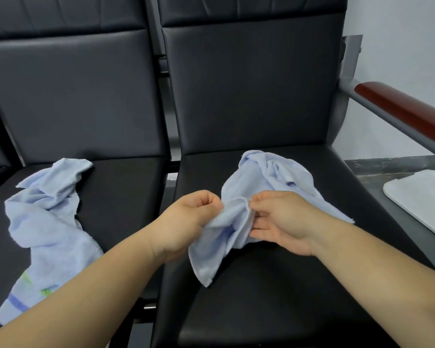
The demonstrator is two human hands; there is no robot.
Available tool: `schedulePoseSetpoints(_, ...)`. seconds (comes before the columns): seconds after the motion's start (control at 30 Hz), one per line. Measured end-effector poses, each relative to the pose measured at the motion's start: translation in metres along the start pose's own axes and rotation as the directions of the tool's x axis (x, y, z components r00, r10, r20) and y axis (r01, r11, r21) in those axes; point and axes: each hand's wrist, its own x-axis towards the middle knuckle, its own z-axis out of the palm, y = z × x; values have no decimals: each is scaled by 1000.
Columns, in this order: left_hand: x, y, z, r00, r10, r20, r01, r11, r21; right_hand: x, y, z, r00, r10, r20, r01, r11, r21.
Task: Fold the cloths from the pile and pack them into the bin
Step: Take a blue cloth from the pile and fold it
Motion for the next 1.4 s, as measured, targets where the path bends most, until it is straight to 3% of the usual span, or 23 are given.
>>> schedulePoseSetpoints(0.13,-3,7,2,998,-10,68,2,992,126,2,-7,-1,998,-43,-44,48,994,102)
schedulePoseSetpoints(0.23,-5,10,-8,1000,24,-17,-19,972,234,-5,-12,-6,992,-114,-56,105,984,-143)
schedulePoseSetpoints(0.27,-6,11,-12,998,45,-40,-34,967,253,-9,-14,-10,991,-134,-16,121,931,-344)
schedulePoseSetpoints(0.33,-9,14,-19,996,90,-22,-81,961,266,-13,-15,-17,991,-133,26,107,654,-749)
schedulePoseSetpoints(0.37,-11,17,-21,995,101,13,-100,952,289,-13,-14,-18,989,-146,13,88,516,-852)
schedulePoseSetpoints(0.4,-12,19,-22,994,100,47,-110,929,354,-12,-15,-19,986,-169,-16,63,450,-891)
schedulePoseSetpoints(0.43,-13,21,-23,994,89,67,-110,876,469,-12,-17,-19,979,-202,-42,54,449,-892)
schedulePoseSetpoints(0.5,-12,18,-22,993,114,43,-110,677,728,-14,-24,-16,954,-291,-77,67,455,-888)
schedulePoseSetpoints(0.57,-11,15,-19,982,187,-18,-97,587,804,-16,-30,-19,900,-424,-99,104,430,-897)
schedulePoseSetpoints(0.6,-10,13,-19,975,214,-66,-81,611,787,-17,-31,-19,876,-471,-104,133,444,-886)
schedulePoseSetpoints(0.67,-9,14,-19,953,237,-188,-40,716,697,-17,-30,-20,869,-484,-107,219,568,-794)
schedulePoseSetpoints(0.77,-11,22,-17,922,220,-318,-32,862,506,-17,-24,-19,943,-331,-23,213,655,-725)
schedulePoseSetpoints(0.9,-18,35,-10,933,208,-294,-108,941,322,-12,-17,-19,979,-199,43,126,428,-895)
schedulePoseSetpoints(0.97,-21,36,-11,956,248,-157,-156,882,444,-5,-18,-19,976,-209,61,121,285,-951)
schedulePoseSetpoints(1.03,-21,32,-14,975,223,-2,-166,733,660,-2,-19,-17,903,-422,76,208,274,-939)
schedulePoseSetpoints(1.1,-20,27,-17,988,155,19,-113,629,769,-10,-27,-18,870,-493,-21,255,487,-835)
schedulePoseSetpoints(1.17,-20,24,-20,990,144,-9,-92,679,728,-20,-31,-20,920,-391,-26,280,701,-656)
schedulePoseSetpoints(1.2,-20,23,-21,987,160,-33,-94,721,687,-20,-30,-22,936,-352,1,285,757,-587)
schedulePoseSetpoints(1.3,-21,28,-23,964,244,-102,-149,821,550,-24,-26,-16,937,-336,92,337,804,-490)
schedulePoseSetpoints(1.33,-20,31,-23,955,272,-119,-179,846,502,-21,-24,-16,951,-289,113,303,788,-536)
schedulePoseSetpoints(1.4,-20,36,-21,941,300,-156,-223,898,378,-17,-19,-15,981,-177,81,177,637,-751)
